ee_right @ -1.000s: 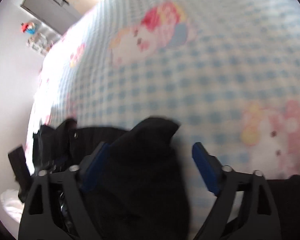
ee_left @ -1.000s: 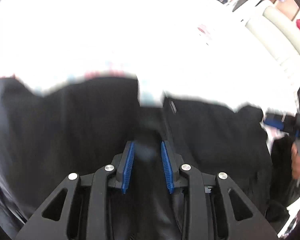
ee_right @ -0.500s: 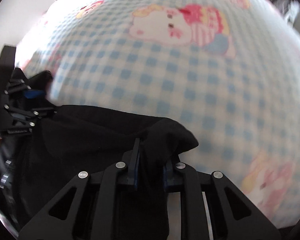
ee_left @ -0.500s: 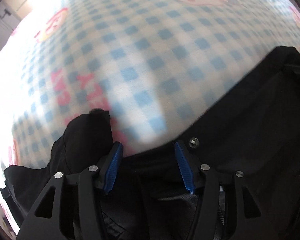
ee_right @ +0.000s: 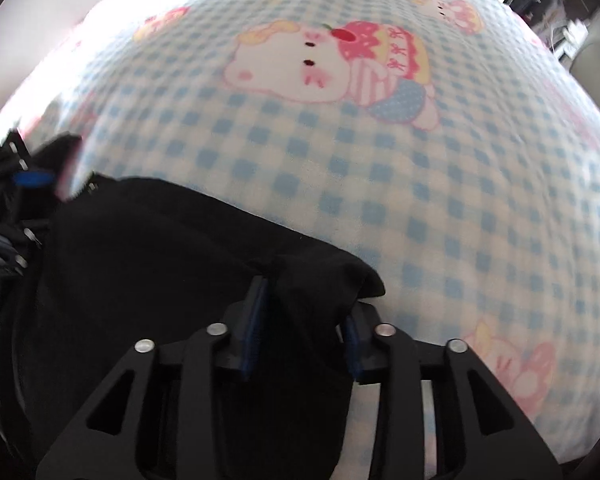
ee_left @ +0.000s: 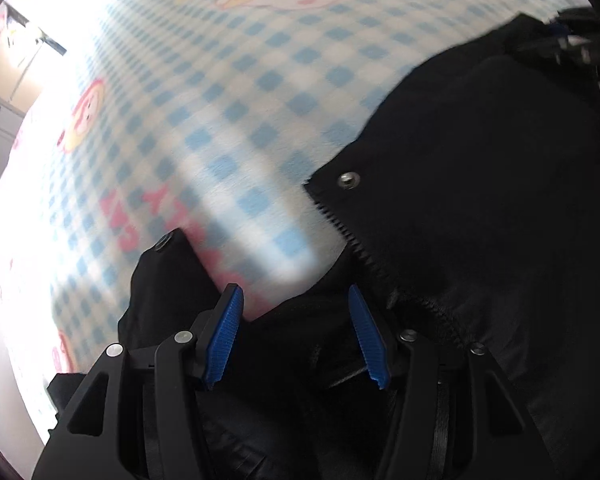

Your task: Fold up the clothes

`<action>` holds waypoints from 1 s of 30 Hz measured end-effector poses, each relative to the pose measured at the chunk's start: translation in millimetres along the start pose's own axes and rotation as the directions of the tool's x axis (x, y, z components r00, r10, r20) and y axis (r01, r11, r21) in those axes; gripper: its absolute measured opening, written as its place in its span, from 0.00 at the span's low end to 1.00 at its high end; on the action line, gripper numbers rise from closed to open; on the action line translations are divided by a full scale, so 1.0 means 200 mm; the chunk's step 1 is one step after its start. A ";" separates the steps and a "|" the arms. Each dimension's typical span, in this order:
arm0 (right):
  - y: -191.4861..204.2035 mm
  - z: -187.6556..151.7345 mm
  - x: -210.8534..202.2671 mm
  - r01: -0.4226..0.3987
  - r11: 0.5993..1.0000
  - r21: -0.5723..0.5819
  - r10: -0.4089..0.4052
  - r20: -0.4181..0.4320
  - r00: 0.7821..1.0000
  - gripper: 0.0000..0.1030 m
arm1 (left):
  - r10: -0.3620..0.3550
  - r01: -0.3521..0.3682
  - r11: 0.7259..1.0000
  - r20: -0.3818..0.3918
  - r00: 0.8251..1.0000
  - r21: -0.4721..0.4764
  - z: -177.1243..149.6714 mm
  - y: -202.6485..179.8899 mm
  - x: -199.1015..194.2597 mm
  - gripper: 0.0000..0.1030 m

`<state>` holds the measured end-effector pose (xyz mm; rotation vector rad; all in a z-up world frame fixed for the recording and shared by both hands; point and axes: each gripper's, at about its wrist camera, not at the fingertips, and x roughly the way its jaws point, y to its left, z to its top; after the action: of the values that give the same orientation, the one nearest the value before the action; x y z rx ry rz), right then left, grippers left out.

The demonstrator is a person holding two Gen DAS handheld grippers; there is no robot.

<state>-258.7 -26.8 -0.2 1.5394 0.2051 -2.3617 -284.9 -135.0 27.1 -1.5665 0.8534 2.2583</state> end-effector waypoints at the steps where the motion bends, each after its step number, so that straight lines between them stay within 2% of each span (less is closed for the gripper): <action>1: -0.05 0.01 0.00 -0.003 0.998 0.058 0.002 0.004 1.000 0.46 | 0.054 -0.054 0.999 -0.003 0.999 0.000 -0.02 -0.08 0.02 0.53; 2: -0.10 0.02 0.00 -0.006 0.993 0.115 0.005 0.009 1.000 0.49 | 0.142 -0.143 0.989 -0.021 0.990 -0.030 -0.01 -0.12 0.04 0.53; 3: -0.14 0.02 0.00 -0.009 0.985 0.172 0.007 0.014 1.000 0.50 | 0.239 -0.242 0.966 -0.045 0.970 -0.088 0.01 -0.09 0.06 0.51; 4: -0.17 0.04 0.00 0.027 0.985 0.169 -0.030 0.014 0.999 0.51 | 0.262 -0.267 0.951 -0.055 0.964 -0.155 0.01 -0.05 0.05 0.43; 5: -0.18 0.05 -0.01 0.072 0.986 0.153 -0.075 0.014 0.997 0.54 | 0.267 -0.274 0.936 -0.062 0.962 -0.223 0.01 0.01 0.03 0.40; 7: -0.20 0.08 -0.08 0.108 0.979 0.174 -0.121 0.067 0.990 0.58 | 0.276 -0.284 0.891 -0.075 0.958 -0.353 0.00 0.11 -0.01 0.39; 9: -0.22 0.10 -0.15 0.136 0.970 0.203 -0.163 0.124 0.979 0.58 | 0.165 -0.147 0.899 0.007 0.986 -0.413 -0.04 0.11 -0.11 0.40; 11: -0.29 0.12 -0.15 0.045 0.964 0.263 -0.074 0.103 0.992 0.58 | 0.025 0.015 0.915 0.094 0.995 -0.403 -0.07 0.03 -0.21 0.50; 12: -0.32 0.12 -0.15 -0.007 0.955 0.295 -0.021 0.091 0.996 0.59 | -0.067 0.097 0.902 0.088 0.994 -0.420 -0.09 -0.01 -0.23 0.62; 13: -0.36 0.13 -0.15 -0.057 0.943 0.328 0.032 0.080 0.996 0.59 | -0.193 0.202 0.859 0.067 0.979 -0.471 -0.15 -0.06 -0.25 0.63; 14: -0.40 0.13 -0.15 -0.106 0.927 0.360 0.086 0.071 0.994 0.58 | -0.274 0.273 0.823 0.073 0.959 -0.499 -0.10 -0.23 -0.28 0.63; 15: -0.37 0.13 -0.09 -0.124 0.935 0.332 0.136 -0.014 0.991 0.57 | -0.340 0.333 0.787 0.085 0.937 -0.519 -0.03 -0.42 -0.31 0.63; 16: -0.30 0.12 -0.04 -0.107 0.957 0.268 0.129 -0.066 0.989 0.55 | -0.404 0.391 0.747 0.099 0.909 -0.538 0.05 -0.62 -0.34 0.63; 17: -0.23 0.10 0.00 -0.084 0.977 0.197 0.106 -0.103 0.989 0.50 | -0.428 0.410 0.742 0.096 0.899 -0.530 0.04 -0.74 -0.34 0.63; 18: -0.16 0.09 0.04 -0.063 0.990 0.125 0.081 -0.139 0.987 0.46 | -0.436 0.410 0.754 0.075 0.897 -0.514 0.01 -0.87 -0.34 0.62; 19: -0.15 0.09 0.05 -0.070 0.989 0.132 0.086 -0.121 0.989 0.41 | -0.419 0.387 0.775 0.053 0.907 -0.499 -0.06 -0.96 -0.32 0.59; 20: -0.16 0.11 0.05 -0.084 0.984 0.159 0.099 -0.090 0.991 0.32 | -0.395 0.360 0.798 0.033 0.918 -0.483 -0.14 -1.05 -0.31 0.58; 22: -0.21 0.14 0.02 -0.094 0.976 0.195 0.108 -0.066 0.992 0.23 | -0.358 0.321 0.817 0.014 0.933 -0.478 -0.26 -1.15 -0.34 0.53; 24: -0.26 0.18 0.00 -0.102 0.968 0.228 0.116 -0.045 0.992 0.23 | -0.345 0.298 0.835 -0.019 0.938 -0.462 -0.29 -1.21 -0.37 0.49; 25: -0.29 0.19 -0.01 -0.107 0.964 0.244 0.119 -0.035 0.992 0.19 | -0.341 0.291 0.850 -0.038 0.939 -0.439 -0.30 -1.23 -0.39 0.49; 27: -0.34 0.23 -0.04 -0.116 0.954 0.277 0.125 -0.013 0.992 0.16 | -0.343 0.304 0.862 -0.027 0.939 -0.405 -0.31 -1.24 -0.43 0.50; 28: -0.37 0.25 -0.05 -0.121 0.948 0.293 0.128 -0.003 0.992 0.18 | -0.347 0.320 0.853 0.009 0.938 -0.413 -0.31 -1.21 -0.45 0.50; 29: -0.40 0.26 -0.06 -0.126 0.943 0.309 0.130 0.008 0.991 0.24 | -0.339 0.333 0.834 0.067 0.939 -0.439 -0.32 -1.17 -0.48 0.50; 30: -0.43 0.28 -0.07 -0.132 0.936 0.325 0.133 0.019 0.991 0.33 | -0.339 0.357 0.802 0.128 0.932 -0.478 -0.32 -1.11 -0.49 0.49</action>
<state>-330.7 39.9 31.5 1.6400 -0.2967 -2.3724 -81.7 14.1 31.5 -1.6970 -0.0603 2.3151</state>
